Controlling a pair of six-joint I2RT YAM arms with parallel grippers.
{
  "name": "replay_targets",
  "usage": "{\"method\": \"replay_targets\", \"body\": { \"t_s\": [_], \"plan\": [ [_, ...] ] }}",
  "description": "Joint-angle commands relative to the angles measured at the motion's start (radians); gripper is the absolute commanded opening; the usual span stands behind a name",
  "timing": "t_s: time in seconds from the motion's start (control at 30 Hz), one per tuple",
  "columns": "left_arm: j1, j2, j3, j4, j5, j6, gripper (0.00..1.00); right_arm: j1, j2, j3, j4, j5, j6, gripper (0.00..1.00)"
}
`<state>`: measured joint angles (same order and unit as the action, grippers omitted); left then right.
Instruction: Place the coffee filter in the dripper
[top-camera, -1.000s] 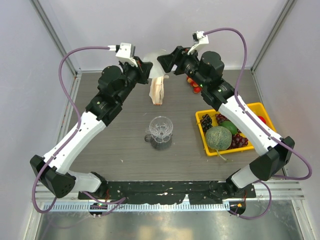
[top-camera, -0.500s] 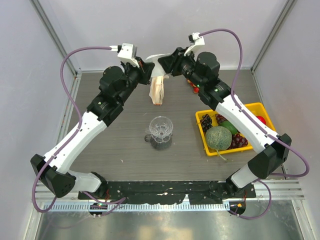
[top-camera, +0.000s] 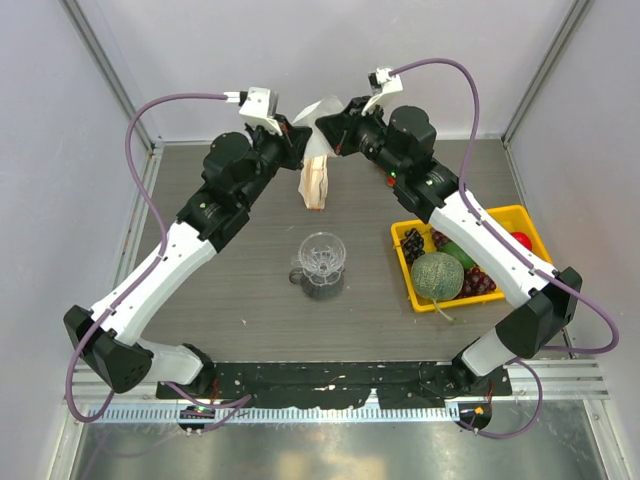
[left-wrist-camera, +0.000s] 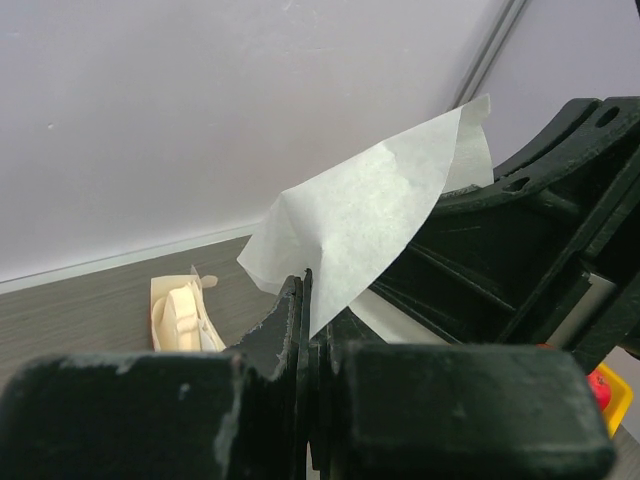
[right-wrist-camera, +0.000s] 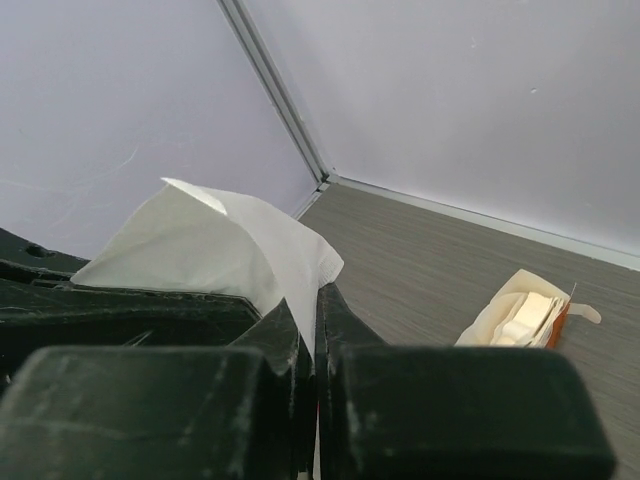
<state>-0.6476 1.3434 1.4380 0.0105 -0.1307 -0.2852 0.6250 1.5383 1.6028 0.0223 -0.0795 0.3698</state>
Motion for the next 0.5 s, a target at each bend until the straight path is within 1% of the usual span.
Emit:
{"method": "replay_targets", "body": {
  "t_s": [0.0, 0.13, 0.17, 0.23, 0.27, 0.4, 0.47],
  "plan": [
    [-0.006, -0.001, 0.036, 0.045, 0.0, -0.006, 0.0, 0.008, -0.032, 0.028, 0.057, -0.012, -0.057, 0.06],
    [-0.007, -0.012, 0.022, 0.043, 0.031, 0.012, 0.0, 0.008, -0.041, 0.014, 0.061, -0.048, -0.089, 0.05],
    [-0.007, -0.015, 0.019, 0.04, 0.04, 0.018, 0.02, 0.008, -0.043, 0.009, 0.059, -0.058, -0.092, 0.05],
    [-0.003, -0.021, 0.016, 0.028, 0.068, 0.032, 0.08, 0.008, -0.049, 0.005, 0.054, -0.074, -0.103, 0.05],
    [-0.001, -0.021, 0.016, 0.02, 0.095, 0.043, 0.13, 0.008, -0.049, 0.005, 0.054, -0.08, -0.111, 0.06],
    [0.019, -0.067, 0.004, -0.032, 0.216, 0.102, 0.56, -0.014, -0.063, 0.0, 0.036, -0.095, -0.143, 0.05],
    [0.048, -0.107, -0.014, -0.059, 0.314, 0.139, 0.68, -0.045, -0.072, -0.003, 0.024, -0.136, -0.158, 0.05]
  ]
}}
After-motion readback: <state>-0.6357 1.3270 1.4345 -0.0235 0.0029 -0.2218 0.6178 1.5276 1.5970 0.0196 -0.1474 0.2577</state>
